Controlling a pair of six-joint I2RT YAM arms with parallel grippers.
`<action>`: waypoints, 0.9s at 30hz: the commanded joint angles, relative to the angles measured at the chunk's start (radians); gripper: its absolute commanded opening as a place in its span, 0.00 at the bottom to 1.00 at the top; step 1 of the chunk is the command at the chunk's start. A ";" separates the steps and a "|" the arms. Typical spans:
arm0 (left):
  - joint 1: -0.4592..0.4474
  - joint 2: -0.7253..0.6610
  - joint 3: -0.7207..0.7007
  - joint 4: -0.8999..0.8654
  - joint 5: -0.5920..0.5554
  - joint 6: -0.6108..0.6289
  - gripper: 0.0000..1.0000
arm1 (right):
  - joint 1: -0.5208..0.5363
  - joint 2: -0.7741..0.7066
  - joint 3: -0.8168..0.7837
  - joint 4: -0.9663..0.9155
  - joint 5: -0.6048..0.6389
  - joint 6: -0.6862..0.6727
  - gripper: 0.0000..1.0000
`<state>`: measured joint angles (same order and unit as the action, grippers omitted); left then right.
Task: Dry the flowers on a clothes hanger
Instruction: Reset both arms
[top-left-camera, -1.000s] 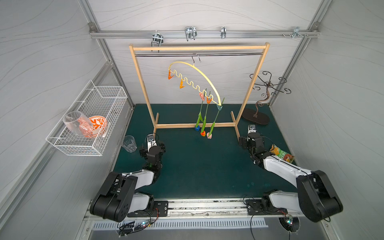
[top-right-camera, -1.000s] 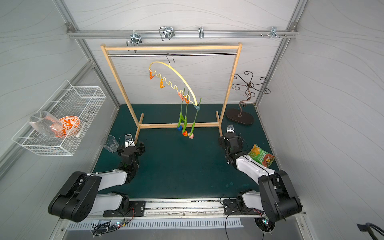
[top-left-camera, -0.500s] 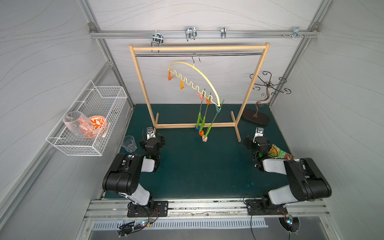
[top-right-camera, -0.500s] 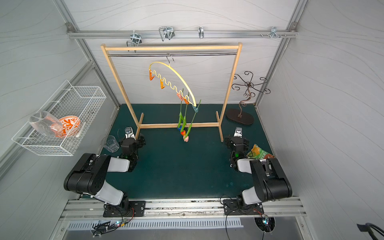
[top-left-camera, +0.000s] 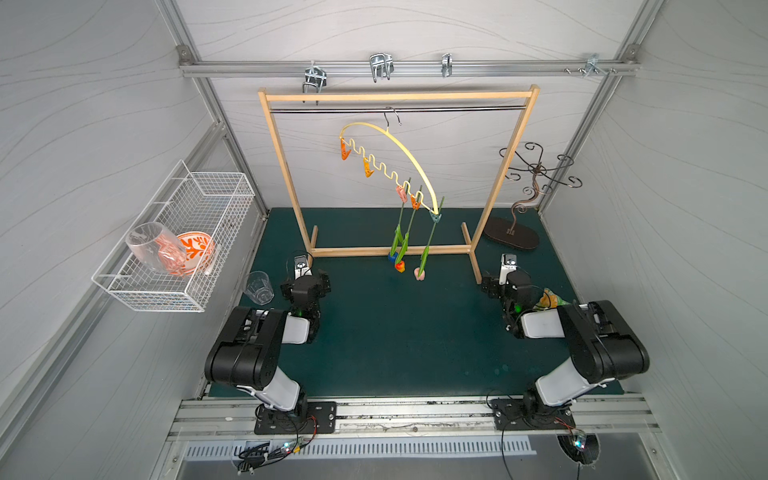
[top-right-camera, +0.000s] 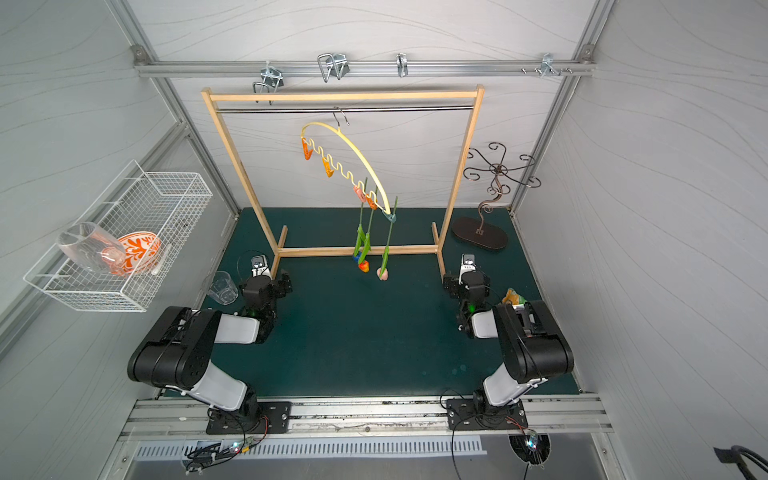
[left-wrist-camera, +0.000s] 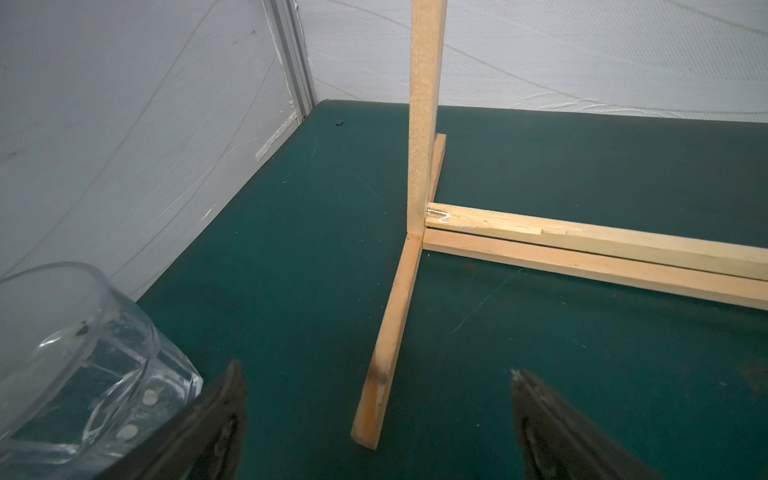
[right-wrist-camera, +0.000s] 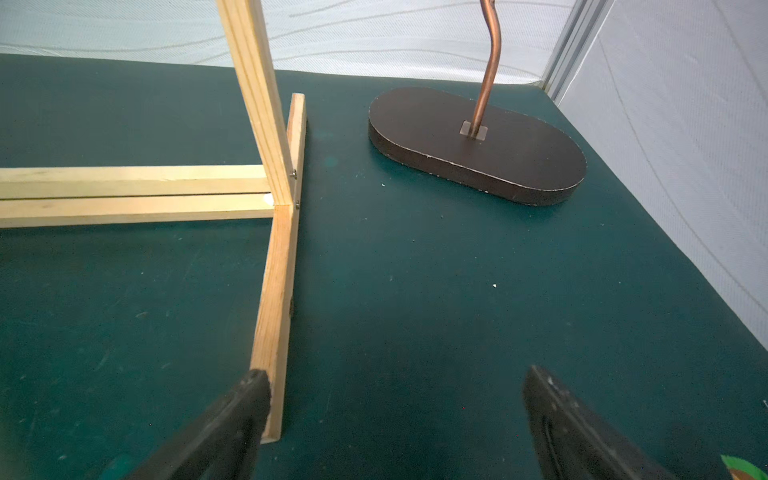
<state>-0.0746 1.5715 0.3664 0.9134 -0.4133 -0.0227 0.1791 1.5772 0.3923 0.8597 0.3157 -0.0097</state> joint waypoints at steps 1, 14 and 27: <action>0.003 -0.008 0.015 0.024 0.007 -0.009 1.00 | -0.016 -0.007 0.021 -0.007 -0.039 0.002 0.99; 0.009 -0.008 0.020 0.014 0.015 -0.012 1.00 | -0.032 -0.009 0.030 -0.031 -0.072 0.011 0.99; 0.016 -0.011 0.023 0.004 0.026 -0.017 1.00 | -0.035 -0.010 0.032 -0.036 -0.081 0.013 0.99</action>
<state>-0.0654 1.5715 0.3664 0.8864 -0.3985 -0.0307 0.1501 1.5772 0.4080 0.8349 0.2443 -0.0078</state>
